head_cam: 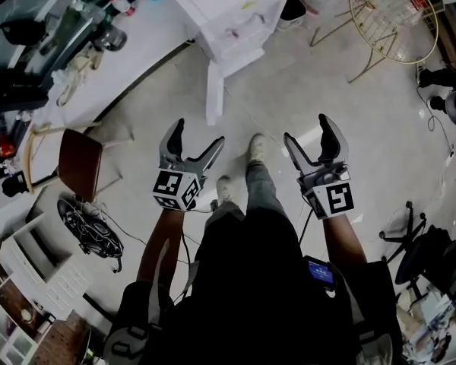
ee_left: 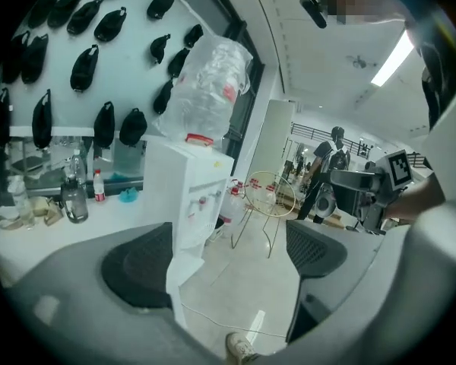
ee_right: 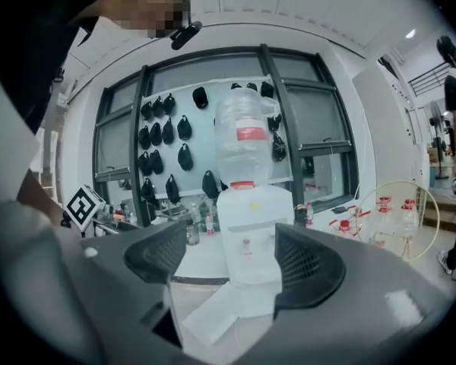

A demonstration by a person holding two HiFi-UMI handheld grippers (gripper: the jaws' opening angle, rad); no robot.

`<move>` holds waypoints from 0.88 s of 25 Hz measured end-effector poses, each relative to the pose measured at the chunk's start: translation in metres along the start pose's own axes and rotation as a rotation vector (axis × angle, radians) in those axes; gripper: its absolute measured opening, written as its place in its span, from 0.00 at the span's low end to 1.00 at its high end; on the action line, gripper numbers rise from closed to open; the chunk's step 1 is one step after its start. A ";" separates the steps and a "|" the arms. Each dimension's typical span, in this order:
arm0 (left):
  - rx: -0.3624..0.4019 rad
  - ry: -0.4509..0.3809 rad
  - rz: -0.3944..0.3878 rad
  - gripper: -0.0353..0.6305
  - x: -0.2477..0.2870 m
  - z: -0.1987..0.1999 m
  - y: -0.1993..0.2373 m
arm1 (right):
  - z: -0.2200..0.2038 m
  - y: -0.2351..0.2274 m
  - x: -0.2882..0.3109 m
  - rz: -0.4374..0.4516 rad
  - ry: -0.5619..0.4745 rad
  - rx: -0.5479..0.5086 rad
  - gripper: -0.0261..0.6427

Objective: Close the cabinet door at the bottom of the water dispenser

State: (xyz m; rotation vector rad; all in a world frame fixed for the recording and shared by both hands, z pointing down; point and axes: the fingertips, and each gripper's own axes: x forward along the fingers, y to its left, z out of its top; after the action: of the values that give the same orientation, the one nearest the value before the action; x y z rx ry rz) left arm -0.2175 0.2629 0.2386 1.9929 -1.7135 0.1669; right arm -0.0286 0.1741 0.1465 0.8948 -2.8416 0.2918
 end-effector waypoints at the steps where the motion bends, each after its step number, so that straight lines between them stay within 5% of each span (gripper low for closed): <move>1: -0.010 0.015 0.005 0.75 0.009 -0.010 0.005 | -0.010 -0.004 0.007 0.004 0.011 0.008 0.58; 9: -0.067 0.177 0.059 0.75 0.064 -0.110 0.038 | -0.108 -0.016 0.044 0.112 0.121 -0.008 0.57; 22: -0.054 0.416 0.077 0.75 0.128 -0.287 0.092 | -0.255 -0.045 0.070 0.075 0.236 0.075 0.54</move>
State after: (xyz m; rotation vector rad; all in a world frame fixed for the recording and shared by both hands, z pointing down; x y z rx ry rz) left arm -0.2148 0.2698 0.5661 1.7072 -1.5055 0.5178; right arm -0.0389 0.1576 0.4137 0.7146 -2.6636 0.4821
